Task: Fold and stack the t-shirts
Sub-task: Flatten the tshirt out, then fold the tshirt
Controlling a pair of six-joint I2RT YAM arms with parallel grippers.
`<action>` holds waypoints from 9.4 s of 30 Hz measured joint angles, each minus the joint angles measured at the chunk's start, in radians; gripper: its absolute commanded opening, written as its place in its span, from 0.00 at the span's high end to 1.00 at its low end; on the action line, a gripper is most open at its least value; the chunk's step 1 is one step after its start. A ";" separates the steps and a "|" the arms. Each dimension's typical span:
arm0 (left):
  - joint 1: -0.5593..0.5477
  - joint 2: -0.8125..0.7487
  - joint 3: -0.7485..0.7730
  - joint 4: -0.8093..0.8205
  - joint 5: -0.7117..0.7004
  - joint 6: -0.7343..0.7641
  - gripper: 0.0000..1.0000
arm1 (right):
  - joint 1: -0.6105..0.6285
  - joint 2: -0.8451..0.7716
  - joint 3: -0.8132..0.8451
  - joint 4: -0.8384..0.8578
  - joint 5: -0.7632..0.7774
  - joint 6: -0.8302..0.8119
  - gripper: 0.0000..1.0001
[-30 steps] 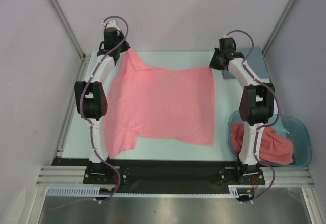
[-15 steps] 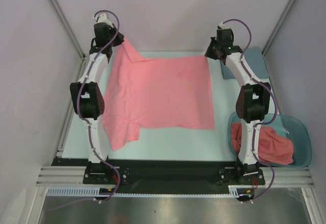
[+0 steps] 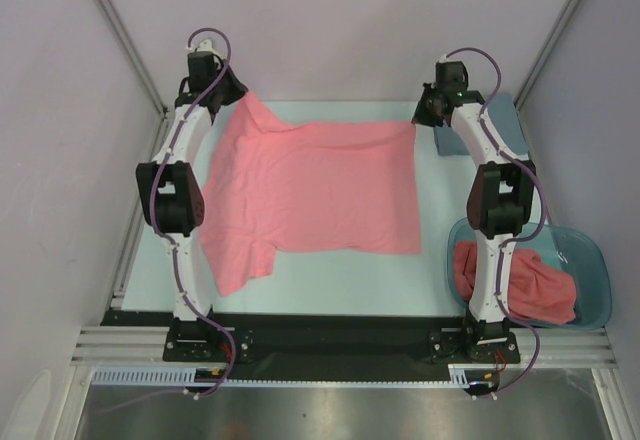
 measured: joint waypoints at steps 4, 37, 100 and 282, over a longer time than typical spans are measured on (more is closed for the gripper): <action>0.014 -0.068 -0.068 -0.089 -0.013 -0.020 1.00 | -0.006 -0.003 -0.005 -0.063 -0.012 -0.002 1.00; 0.124 -0.333 -0.231 -0.105 0.064 -0.081 1.00 | -0.063 0.071 0.199 -0.180 -0.122 0.034 1.00; 0.063 0.101 -0.015 0.080 -0.011 0.063 1.00 | 0.081 0.136 0.023 0.131 0.140 0.106 1.00; 0.133 -0.350 -0.483 -0.193 0.006 0.028 1.00 | -0.027 0.252 0.216 -0.064 -0.033 -0.018 1.00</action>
